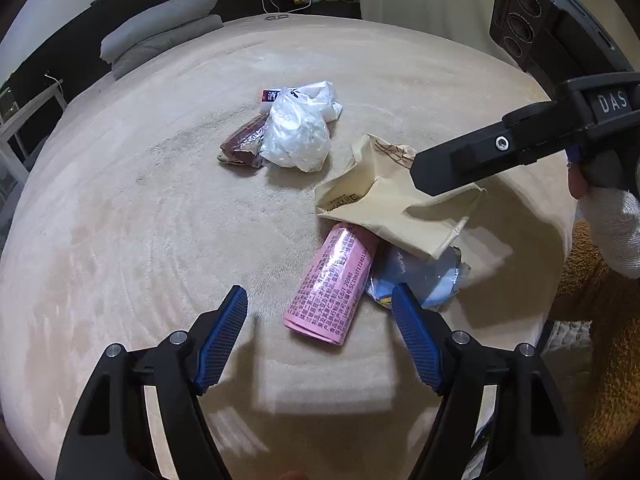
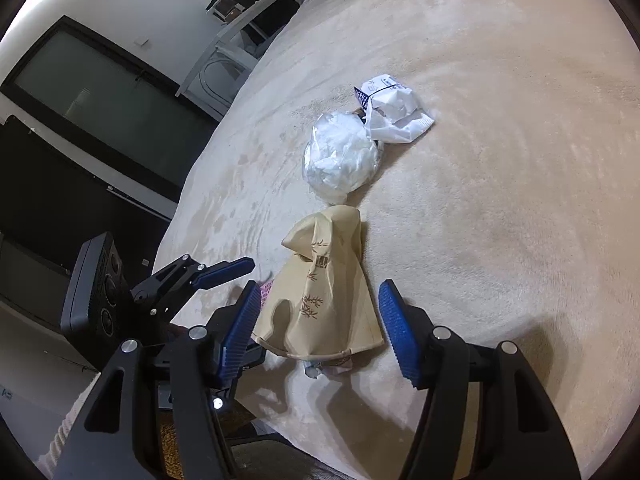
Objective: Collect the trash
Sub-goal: 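Grasp the pink tube with the left tool while the right tool grasps the paper bag, then carry the pink tube and tan paper bag down over the floor bin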
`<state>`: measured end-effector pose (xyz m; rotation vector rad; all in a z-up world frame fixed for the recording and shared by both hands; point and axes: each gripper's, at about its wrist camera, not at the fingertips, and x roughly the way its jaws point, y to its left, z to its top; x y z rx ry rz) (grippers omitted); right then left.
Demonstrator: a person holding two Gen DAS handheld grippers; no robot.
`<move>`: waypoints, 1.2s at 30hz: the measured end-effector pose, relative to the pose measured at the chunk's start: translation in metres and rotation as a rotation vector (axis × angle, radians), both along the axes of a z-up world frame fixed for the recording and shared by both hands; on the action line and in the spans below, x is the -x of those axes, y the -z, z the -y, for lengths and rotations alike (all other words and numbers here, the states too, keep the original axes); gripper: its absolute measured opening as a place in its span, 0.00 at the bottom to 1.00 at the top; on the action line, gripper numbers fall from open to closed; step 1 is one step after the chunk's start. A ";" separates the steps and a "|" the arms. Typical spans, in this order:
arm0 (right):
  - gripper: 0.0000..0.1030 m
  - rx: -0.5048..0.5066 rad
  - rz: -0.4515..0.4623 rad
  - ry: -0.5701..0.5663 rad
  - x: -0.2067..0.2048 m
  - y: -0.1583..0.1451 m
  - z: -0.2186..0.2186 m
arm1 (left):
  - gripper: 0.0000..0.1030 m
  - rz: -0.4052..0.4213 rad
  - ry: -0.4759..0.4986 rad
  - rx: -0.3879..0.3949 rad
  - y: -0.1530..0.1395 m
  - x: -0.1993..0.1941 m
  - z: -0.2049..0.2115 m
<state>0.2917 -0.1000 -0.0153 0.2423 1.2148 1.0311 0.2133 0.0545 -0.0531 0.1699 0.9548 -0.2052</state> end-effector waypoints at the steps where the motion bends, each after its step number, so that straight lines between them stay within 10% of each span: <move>1: 0.59 0.002 -0.002 -0.004 0.000 0.001 -0.002 | 0.62 -0.004 0.008 -0.002 0.001 -0.003 0.000; 7: 0.24 0.038 -0.001 0.002 0.003 0.004 -0.004 | 0.36 -0.036 0.050 -0.005 0.009 -0.013 0.003; 36: 0.20 -0.026 0.223 0.099 0.040 -0.037 0.039 | 0.29 0.091 -0.087 0.052 -0.025 0.048 0.013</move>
